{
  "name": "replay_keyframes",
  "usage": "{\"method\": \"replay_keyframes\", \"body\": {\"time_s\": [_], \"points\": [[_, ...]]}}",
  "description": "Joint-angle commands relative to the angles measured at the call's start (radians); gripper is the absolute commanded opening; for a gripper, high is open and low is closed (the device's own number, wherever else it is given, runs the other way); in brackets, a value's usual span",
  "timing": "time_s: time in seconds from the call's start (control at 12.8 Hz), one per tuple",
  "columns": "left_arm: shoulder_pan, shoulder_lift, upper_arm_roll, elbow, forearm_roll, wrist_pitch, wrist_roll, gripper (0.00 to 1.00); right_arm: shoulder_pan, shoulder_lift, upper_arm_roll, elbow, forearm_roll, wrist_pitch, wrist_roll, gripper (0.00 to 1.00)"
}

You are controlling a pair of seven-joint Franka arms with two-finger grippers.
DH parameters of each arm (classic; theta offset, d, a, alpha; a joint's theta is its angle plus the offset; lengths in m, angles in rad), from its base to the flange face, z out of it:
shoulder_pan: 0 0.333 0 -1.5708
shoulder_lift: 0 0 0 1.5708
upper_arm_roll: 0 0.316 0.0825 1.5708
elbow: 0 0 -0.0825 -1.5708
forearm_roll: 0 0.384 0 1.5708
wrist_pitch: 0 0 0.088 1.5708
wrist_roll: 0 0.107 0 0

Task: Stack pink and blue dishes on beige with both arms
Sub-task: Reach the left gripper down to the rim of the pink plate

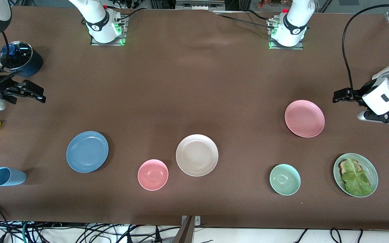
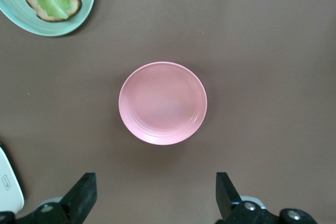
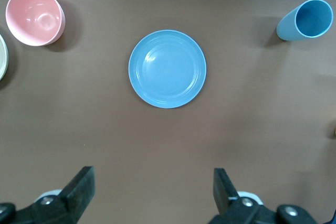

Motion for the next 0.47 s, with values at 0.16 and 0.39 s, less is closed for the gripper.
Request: {"method": "replay_keyframes", "body": {"time_s": [0.16,0.39], "points": [[0.041,0.170,0.001,0.055,-0.005,0.029,-0.008,1.00,-0.003,-0.009,0.001,-0.003,-0.005,0.017,0.014,1.00],[0.123,0.234,-0.001,0.026,-0.004,0.126,0.027,1.00,-0.003,-0.009,0.001,-0.003,-0.005,0.017,0.014,1.00]]}}
